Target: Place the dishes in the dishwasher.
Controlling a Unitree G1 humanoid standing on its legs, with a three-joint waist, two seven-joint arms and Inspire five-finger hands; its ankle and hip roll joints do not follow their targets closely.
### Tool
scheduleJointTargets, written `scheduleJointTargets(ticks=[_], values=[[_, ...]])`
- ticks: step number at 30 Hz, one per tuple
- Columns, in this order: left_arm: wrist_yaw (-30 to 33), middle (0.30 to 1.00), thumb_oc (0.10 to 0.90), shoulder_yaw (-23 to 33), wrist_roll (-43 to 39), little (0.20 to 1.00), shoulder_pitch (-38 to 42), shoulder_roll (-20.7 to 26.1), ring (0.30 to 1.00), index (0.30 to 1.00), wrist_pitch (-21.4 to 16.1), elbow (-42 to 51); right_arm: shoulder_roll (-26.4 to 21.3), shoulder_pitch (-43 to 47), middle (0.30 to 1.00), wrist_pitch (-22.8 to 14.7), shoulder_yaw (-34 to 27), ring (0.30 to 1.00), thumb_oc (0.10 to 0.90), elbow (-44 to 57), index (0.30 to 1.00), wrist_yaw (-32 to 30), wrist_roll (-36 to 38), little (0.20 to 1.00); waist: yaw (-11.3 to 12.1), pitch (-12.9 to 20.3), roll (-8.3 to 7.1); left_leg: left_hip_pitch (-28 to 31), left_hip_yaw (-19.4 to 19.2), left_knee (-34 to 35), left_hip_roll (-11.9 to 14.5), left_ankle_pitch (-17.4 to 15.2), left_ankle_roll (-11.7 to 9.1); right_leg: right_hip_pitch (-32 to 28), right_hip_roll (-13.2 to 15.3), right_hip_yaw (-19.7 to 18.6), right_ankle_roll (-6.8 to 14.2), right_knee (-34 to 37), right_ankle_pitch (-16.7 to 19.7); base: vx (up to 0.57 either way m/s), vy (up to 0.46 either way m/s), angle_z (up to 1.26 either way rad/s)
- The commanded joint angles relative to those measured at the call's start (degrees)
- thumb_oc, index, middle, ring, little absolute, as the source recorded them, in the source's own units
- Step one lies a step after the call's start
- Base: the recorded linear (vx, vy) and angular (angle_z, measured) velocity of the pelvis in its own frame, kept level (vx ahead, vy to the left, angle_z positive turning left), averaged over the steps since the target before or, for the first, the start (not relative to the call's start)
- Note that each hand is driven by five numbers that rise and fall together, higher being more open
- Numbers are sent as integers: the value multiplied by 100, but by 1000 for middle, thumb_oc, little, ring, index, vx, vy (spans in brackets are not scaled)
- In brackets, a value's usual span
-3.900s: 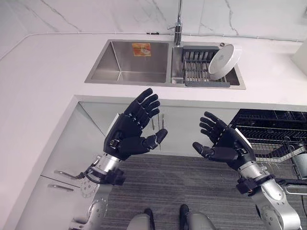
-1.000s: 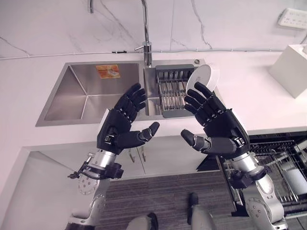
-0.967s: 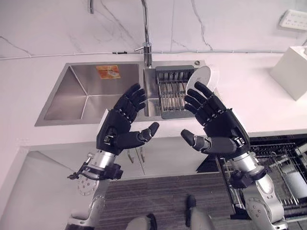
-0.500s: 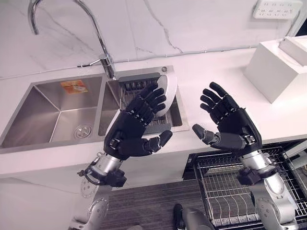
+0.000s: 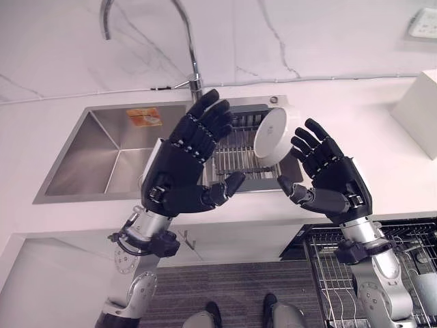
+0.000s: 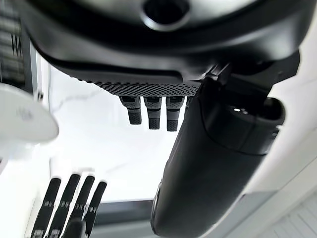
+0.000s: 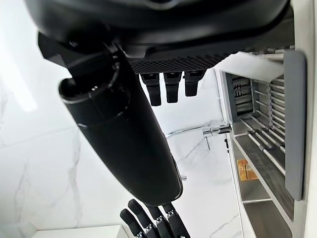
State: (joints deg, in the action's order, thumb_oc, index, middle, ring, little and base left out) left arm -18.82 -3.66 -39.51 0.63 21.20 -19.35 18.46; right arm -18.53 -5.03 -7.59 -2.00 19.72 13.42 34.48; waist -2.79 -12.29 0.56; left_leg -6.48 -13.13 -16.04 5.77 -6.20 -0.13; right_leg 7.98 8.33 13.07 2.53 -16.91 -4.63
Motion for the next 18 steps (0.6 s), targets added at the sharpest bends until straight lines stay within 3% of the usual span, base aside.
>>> scheduleJointTargets(ticks=[1, 8, 11, 18], values=[[397, 900, 800, 192, 448, 900, 284, 76, 900, 900, -759, 523, 53, 532, 900, -560, -132, 900, 800, 618, 900, -257, 206, 900, -22, 266, -78, 374, 153, -114, 255, -957, -123, -335, 279, 170, 496, -28, -703, 38, 37, 2], [1028, 900, 800, 302, 844, 900, 184, 123, 900, 900, -526, 416, 52, 737, 900, -889, -288, 900, 800, 544, 900, -1206, -86, 900, 130, 283, -131, 366, 143, -114, 223, -973, -88, -384, 328, 190, 519, -28, -720, 25, 21, -2], [1644, 900, 800, 371, 1198, 900, 101, 168, 900, 900, -751, 354, -115, 875, 900, -1018, -448, 900, 800, 444, 900, -1698, -337, 900, 214, 289, -153, 375, 145, -114, 218, -970, -83, -427, 343, 220, 508, -28, -741, 0, 0, 0], [1787, 900, 800, 586, 1253, 900, -114, 168, 900, 900, -745, 273, -280, 964, 900, -1192, -839, 900, 800, 421, 900, -2031, -194, 900, 314, 301, -236, 367, 158, -114, 230, -981, -98, -464, 345, 252, 508, -28, -763, 0, 0, 0]])
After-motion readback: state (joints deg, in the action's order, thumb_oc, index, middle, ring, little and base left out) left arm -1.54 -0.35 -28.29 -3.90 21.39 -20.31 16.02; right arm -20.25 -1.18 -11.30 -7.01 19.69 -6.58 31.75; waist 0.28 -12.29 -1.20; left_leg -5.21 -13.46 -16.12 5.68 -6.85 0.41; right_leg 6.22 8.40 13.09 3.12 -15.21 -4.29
